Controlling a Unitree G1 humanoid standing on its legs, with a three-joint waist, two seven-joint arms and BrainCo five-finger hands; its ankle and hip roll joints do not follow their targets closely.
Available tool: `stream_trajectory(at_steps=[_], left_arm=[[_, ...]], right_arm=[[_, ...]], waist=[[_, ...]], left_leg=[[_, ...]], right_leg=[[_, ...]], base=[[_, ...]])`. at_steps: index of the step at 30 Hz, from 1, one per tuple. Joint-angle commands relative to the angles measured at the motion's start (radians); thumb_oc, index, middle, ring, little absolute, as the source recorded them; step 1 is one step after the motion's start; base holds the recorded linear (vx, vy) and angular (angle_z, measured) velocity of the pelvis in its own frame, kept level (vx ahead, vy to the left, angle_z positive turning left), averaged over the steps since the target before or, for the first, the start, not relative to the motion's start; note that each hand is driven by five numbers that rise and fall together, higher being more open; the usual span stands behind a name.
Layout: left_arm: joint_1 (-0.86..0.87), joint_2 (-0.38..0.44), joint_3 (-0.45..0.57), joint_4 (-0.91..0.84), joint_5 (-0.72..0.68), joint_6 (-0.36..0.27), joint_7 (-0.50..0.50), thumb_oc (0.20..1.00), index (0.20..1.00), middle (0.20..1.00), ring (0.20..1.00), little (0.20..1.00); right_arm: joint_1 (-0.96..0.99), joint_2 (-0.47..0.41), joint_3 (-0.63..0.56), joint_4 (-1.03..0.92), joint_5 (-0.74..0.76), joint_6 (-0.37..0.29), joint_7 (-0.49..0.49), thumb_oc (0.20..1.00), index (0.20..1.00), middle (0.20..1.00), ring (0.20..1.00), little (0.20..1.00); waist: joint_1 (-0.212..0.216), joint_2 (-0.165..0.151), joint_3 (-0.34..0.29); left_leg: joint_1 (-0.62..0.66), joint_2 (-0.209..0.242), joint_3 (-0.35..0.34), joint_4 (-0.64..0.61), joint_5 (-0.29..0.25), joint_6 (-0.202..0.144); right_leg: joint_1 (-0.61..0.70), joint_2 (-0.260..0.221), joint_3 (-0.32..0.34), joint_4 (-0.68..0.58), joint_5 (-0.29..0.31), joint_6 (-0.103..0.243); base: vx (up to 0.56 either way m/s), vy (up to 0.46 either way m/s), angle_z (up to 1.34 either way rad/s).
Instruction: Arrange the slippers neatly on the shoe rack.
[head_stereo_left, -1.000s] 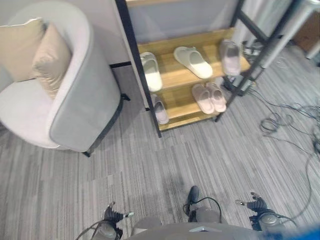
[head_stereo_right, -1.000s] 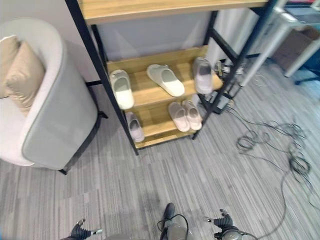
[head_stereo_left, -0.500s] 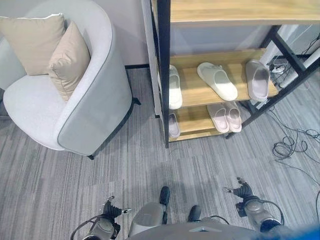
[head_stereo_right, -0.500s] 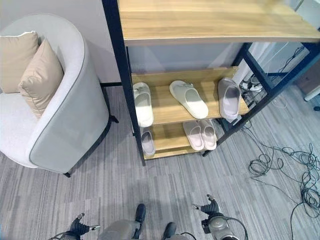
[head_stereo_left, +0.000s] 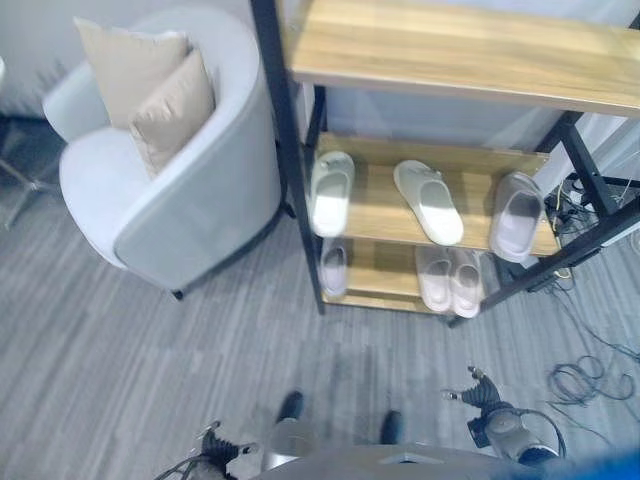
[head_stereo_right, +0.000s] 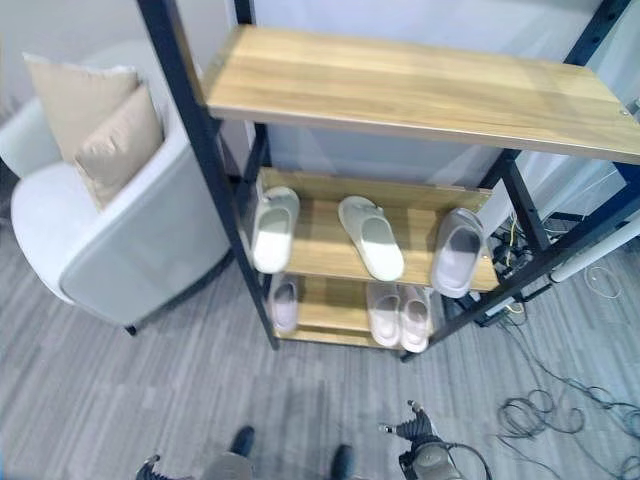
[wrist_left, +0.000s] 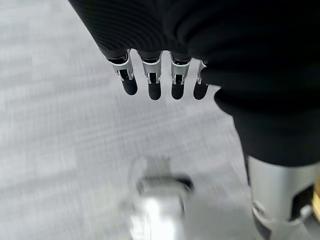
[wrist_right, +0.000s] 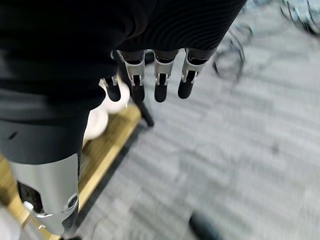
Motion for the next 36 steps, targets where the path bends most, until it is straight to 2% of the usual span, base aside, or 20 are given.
stream_trajectory(at_steps=[1, 2, 3, 4, 7, 12, 16, 17, 19, 20, 22, 23, 25, 32, 34, 35, 36], left_arm=[[-0.08, -0.011, -0.031, -0.014, -0.002, -0.018, -0.011, 1.0, 1.0, 1.0, 1.0, 1.0], [-0.073, -0.017, -0.031, -0.01, 0.003, -0.017, -0.025, 1.0, 1.0, 1.0, 1.0, 1.0], [-0.073, -0.017, -0.031, -0.01, 0.003, -0.017, -0.025, 1.0, 1.0, 1.0, 1.0, 1.0], [-0.055, -0.016, -0.019, 0.008, 0.003, -0.012, -0.032, 1.0, 1.0, 1.0, 1.0, 1.0], [-0.046, -0.007, -0.007, 0.041, 0.004, -0.003, -0.033, 1.0, 1.0, 1.0, 1.0, 1.0], [-0.028, 0.002, 0.024, 0.051, -0.029, -0.002, -0.035, 1.0, 1.0, 1.0, 1.0, 1.0], [-0.035, 0.007, 0.002, 0.012, -0.018, -0.009, -0.03, 1.0, 1.0, 1.0, 1.0, 1.0], [-0.051, 0.009, 0.0, 0.008, -0.026, -0.005, -0.032, 1.0, 1.0, 1.0, 1.0, 1.0], [-0.06, 0.007, -0.002, 0.01, -0.031, -0.003, -0.038, 1.0, 1.0, 1.0, 1.0, 1.0], [-0.056, 0.005, -0.006, 0.017, -0.02, -0.006, -0.038, 1.0, 1.0, 1.0, 1.0, 1.0], [-0.071, 0.008, -0.026, 0.007, -0.014, -0.011, -0.037, 1.0, 1.0, 1.0, 1.0, 1.0], [-0.067, 0.011, -0.019, 0.003, -0.014, -0.014, -0.031, 1.0, 1.0, 1.0, 1.0, 1.0], [-0.069, 0.004, -0.014, 0.006, -0.018, -0.018, -0.03, 1.0, 1.0, 1.0, 1.0, 1.0], [-0.026, -0.023, -0.007, 0.034, -0.016, -0.021, -0.046, 1.0, 1.0, 1.0, 1.0, 1.0], [-0.024, -0.028, -0.024, 0.023, 0.008, -0.022, -0.06, 1.0, 1.0, 1.0, 1.0, 1.0], [-0.017, -0.012, -0.02, 0.026, 0.028, -0.015, -0.069, 1.0, 1.0, 1.0, 1.0, 1.0], [-0.022, -0.014, -0.027, 0.01, 0.032, -0.026, -0.097, 1.0, 1.0, 1.0, 1.0, 1.0]], right_arm=[[-0.034, -0.049, -0.014, -0.027, 0.026, -0.032, -0.009, 1.0, 1.0, 1.0, 1.0, 1.0], [-0.038, -0.048, -0.02, -0.029, 0.038, -0.034, -0.004, 1.0, 1.0, 1.0, 1.0, 1.0], [-0.037, -0.048, -0.02, -0.029, 0.038, -0.034, -0.004, 1.0, 1.0, 1.0, 1.0, 1.0], [-0.037, -0.035, -0.011, -0.029, 0.028, -0.031, -0.003, 1.0, 1.0, 1.0, 1.0, 1.0], [-0.037, -0.018, 0.001, -0.024, 0.025, -0.032, -0.003, 1.0, 1.0, 1.0, 1.0, 1.0], [-0.015, 0.006, -0.005, -0.043, 0.052, -0.04, 0.009, 1.0, 1.0, 1.0, 1.0, 1.0], [-0.021, 0.03, 0.016, -0.075, 0.037, -0.039, 0.013, 1.0, 1.0, 1.0, 1.0, 1.0], [-0.05, 0.039, 0.038, -0.113, 0.013, -0.03, 0.016, 1.0, 1.0, 1.0, 1.0, 1.0], [-0.062, 0.04, 0.051, -0.128, -0.002, -0.026, 0.021, 1.0, 1.0, 1.0, 1.0, 1.0], [-0.064, 0.047, 0.054, -0.155, -0.009, -0.028, 0.024, 1.0, 1.0, 1.0, 1.0, 1.0], [-0.062, 0.043, 0.061, -0.17, -0.015, -0.031, 0.028, 1.0, 1.0, 1.0, 1.0, 1.0], [-0.055, 0.043, 0.063, -0.167, -0.005, -0.029, 0.037, 1.0, 1.0, 1.0, 1.0, 1.0], [-0.048, 0.039, 0.08, -0.165, 0.006, -0.032, 0.052, 1.0, 1.0, 1.0, 1.0, 1.0], [-0.051, 0.047, 0.123, -0.179, 0.018, -0.046, 0.089, 1.0, 1.0, 1.0, 1.0, 1.0], [-0.074, 0.056, 0.196, -0.223, -0.003, -0.054, 0.125, 1.0, 1.0, 1.0, 1.0, 1.0], [-0.108, -0.03, 0.19, -0.321, 0.071, -0.086, 0.216, 1.0, 1.0, 1.0, 1.0, 1.0], [-0.056, -0.007, 0.204, -0.293, 0.092, -0.112, 0.246, 1.0, 1.0, 1.0, 1.0, 1.0]], waist=[[-0.014, 0.034, 0.056], [-0.011, 0.026, 0.044], [-0.011, 0.026, 0.044], [0.005, 0.028, 0.028], [0.033, 0.02, 0.028], [0.043, 0.016, -0.001], [0.059, 0.014, -0.001], [0.056, 0.027, 0.027], [0.051, 0.044, 0.038], [0.059, 0.055, 0.039], [0.057, 0.05, 0.035], [0.052, 0.032, 0.03], [0.053, 0.024, 0.008], [0.074, 0.03, -0.011], [0.094, 0.031, -0.009], [0.105, 0.028, -0.012], [0.102, 0.032, -0.013]], left_leg=[[0.039, -0.023, 0.071, -0.04, -0.083, 0.017], [0.019, -0.123, 0.133, -0.017, -0.116, 0.051], [0.018, -0.124, 0.133, -0.015, -0.118, 0.051], [0.036, -0.151, 0.13, -0.05, -0.125, 0.063], [0.036, -0.191, 0.046, -0.057, -0.116, 0.072], [0.084, -0.191, 0.026, -0.103, -0.099, 0.079], [0.092, -0.199, 0.024, -0.085, -0.123, 0.094], [0.078, -0.197, 0.036, -0.055, -0.132, 0.115], [0.074, -0.193, 0.033, -0.042, -0.134, 0.122], [0.085, -0.17, 0.041, -0.045, -0.149, 0.115], [0.085, -0.162, 0.046, -0.048, -0.162, 0.109], [0.083, -0.176, 0.049, -0.043, -0.163, 0.105], [0.099, -0.169, 0.043, -0.075, -0.15, 0.09], [0.136, -0.137, 0.012, -0.15, -0.115, 0.056], [0.139, -0.132, -0.012, -0.153, -0.108, 0.045], [0.143, -0.13, -0.017, -0.154, -0.107, 0.042], [0.145, -0.131, -0.016, -0.155, -0.107, 0.042]], right_leg=[[0.018, -0.1, 0.0, 0.109, -0.081, 0.12], [0.036, -0.101, -0.027, 0.091, -0.067, 0.123], [0.036, -0.102, -0.026, 0.092, -0.067, 0.124], [0.03, -0.085, -0.012, 0.101, -0.069, 0.121], [0.034, -0.07, -0.001, 0.12, -0.082, 0.115], [0.078, -0.072, -0.027, 0.098, -0.084, 0.118], [0.08, -0.087, -0.032, 0.137, -0.09, 0.13], [-0.016, -0.118, -0.014, 0.31, -0.057, 0.169], [-0.061, -0.135, -0.003, 0.401, -0.029, 0.196], [-0.033, -0.208, -0.028, 0.341, -0.008, 0.186], [-0.013, -0.231, -0.003, 0.236, 0.002, 0.172], [0.001, -0.214, 0.029, 0.171, 0.008, 0.18], [0.025, -0.187, 0.02, 0.103, 0.01, 0.186], [0.1, -0.145, -0.03, 0.006, -0.007, 0.171], [0.115, -0.134, -0.056, 0.004, -0.027, 0.163], [0.122, -0.131, -0.062, 0.004, -0.032, 0.163], [0.123, -0.131, -0.066, 0.004, -0.034, 0.164]], base=[[0.09, -0.123, 0.5], [0.08, -0.085, 0.44], [0.15, -0.029, 0.49], [0.13, 0.038, 0.5], [0.12, 0.027, -0.23], [0.14, 0.099, -0.06], [0.05, 0.197, 0.11], [-0.08, 0.217, 0.03], [-0.02, 0.103, -0.34], [0.06, -0.07, -0.32], [0.09, -0.161, -0.19], [0.12, -0.153, -0.23], [0.1, -0.142, 0.14], [0.06, -0.115, 0.19], [0.04, -0.076, 0.3], [0.03, -0.027, 0.41], [0.02, 0.009, 0.29]])
